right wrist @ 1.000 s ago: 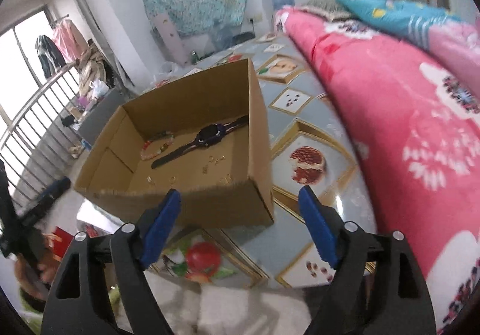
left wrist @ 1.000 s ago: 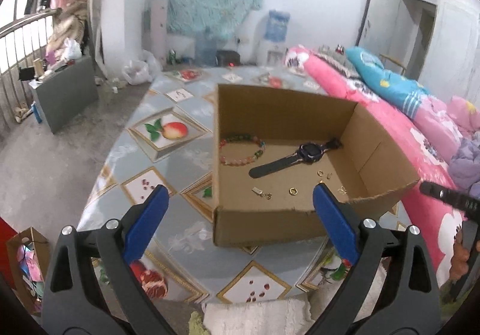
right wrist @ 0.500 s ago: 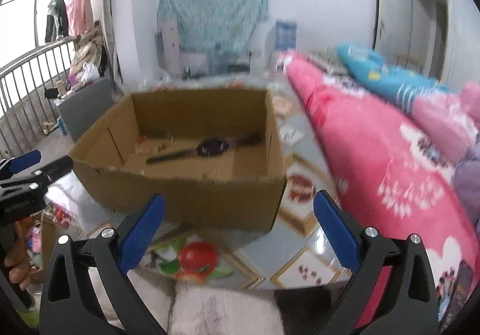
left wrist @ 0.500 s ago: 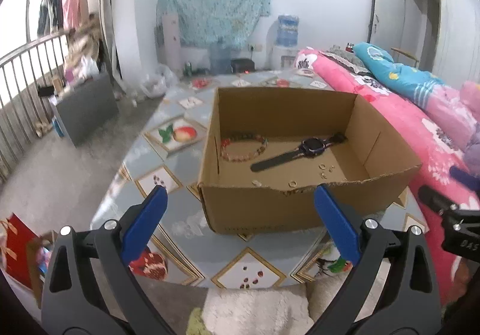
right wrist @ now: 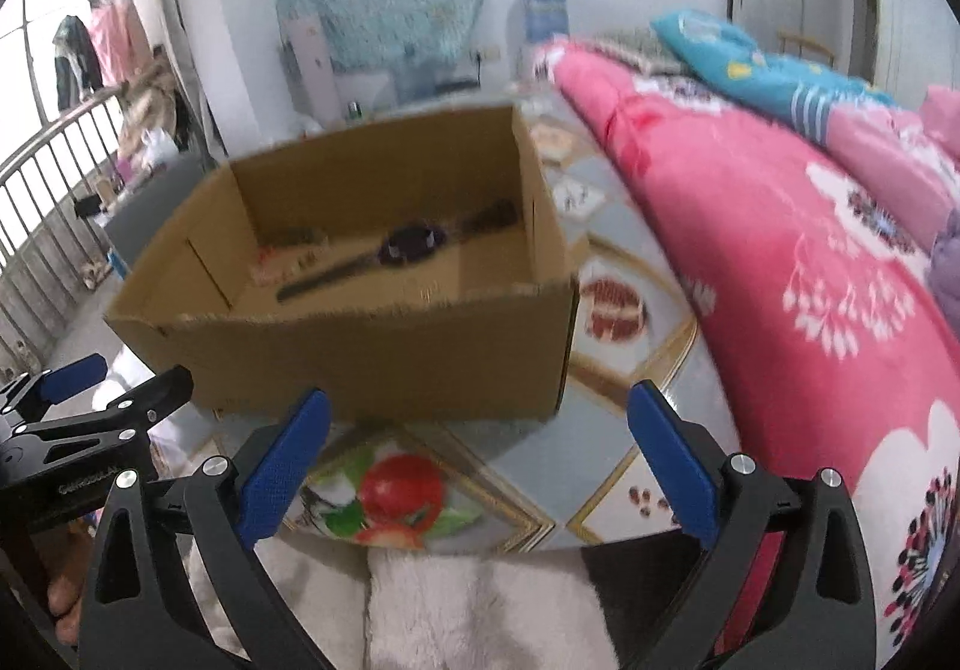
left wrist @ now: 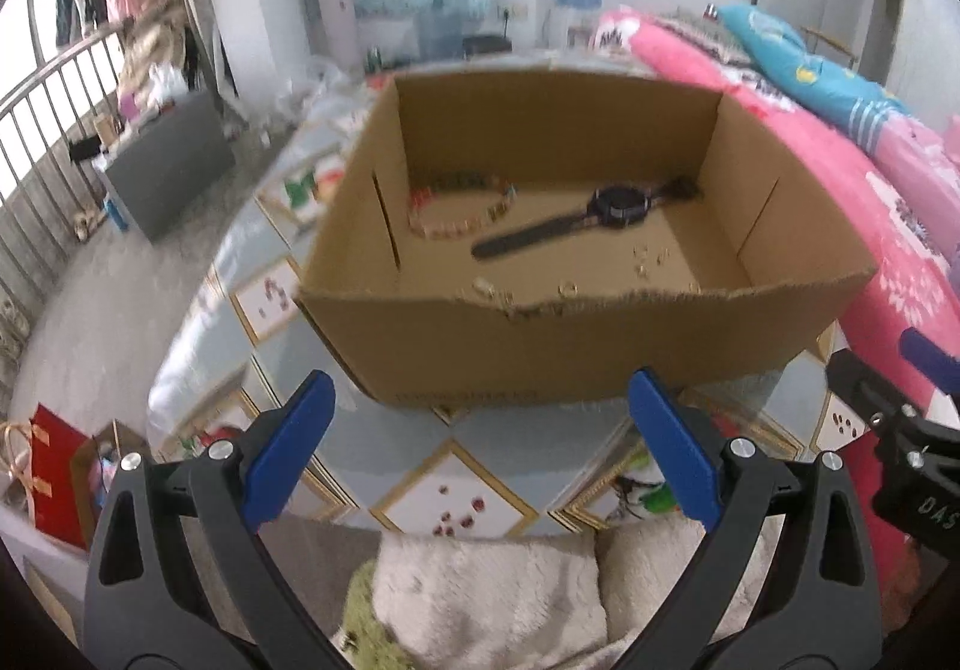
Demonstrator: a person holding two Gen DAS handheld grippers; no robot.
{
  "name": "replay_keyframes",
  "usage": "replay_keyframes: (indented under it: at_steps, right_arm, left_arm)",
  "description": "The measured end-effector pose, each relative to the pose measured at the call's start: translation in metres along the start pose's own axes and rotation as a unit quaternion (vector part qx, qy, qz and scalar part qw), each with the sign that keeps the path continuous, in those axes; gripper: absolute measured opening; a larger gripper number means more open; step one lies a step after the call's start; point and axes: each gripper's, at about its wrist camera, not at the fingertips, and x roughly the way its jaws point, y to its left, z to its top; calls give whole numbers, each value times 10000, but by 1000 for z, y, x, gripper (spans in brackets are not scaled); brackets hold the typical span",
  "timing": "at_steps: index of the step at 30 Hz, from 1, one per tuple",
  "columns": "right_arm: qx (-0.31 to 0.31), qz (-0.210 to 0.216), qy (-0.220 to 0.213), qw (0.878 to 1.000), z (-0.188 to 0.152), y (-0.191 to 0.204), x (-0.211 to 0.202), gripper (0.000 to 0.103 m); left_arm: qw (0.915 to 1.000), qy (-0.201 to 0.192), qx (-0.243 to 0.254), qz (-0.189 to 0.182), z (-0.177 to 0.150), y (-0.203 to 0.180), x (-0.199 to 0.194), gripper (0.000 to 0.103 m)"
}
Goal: Organize jewelry
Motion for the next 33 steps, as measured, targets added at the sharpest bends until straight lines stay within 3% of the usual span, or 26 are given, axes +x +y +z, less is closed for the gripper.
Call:
replay_keyframes:
  at_steps: [8,33]
  right_arm:
    - [-112,23,400,9991,3,12,22,97]
    - [-94,-121,642,9978,7,9,39,97]
  left_arm:
    - [9993,359,-16,33,-4,-5,18,95]
    - [9985,536,-39,53,3,-10,31,95]
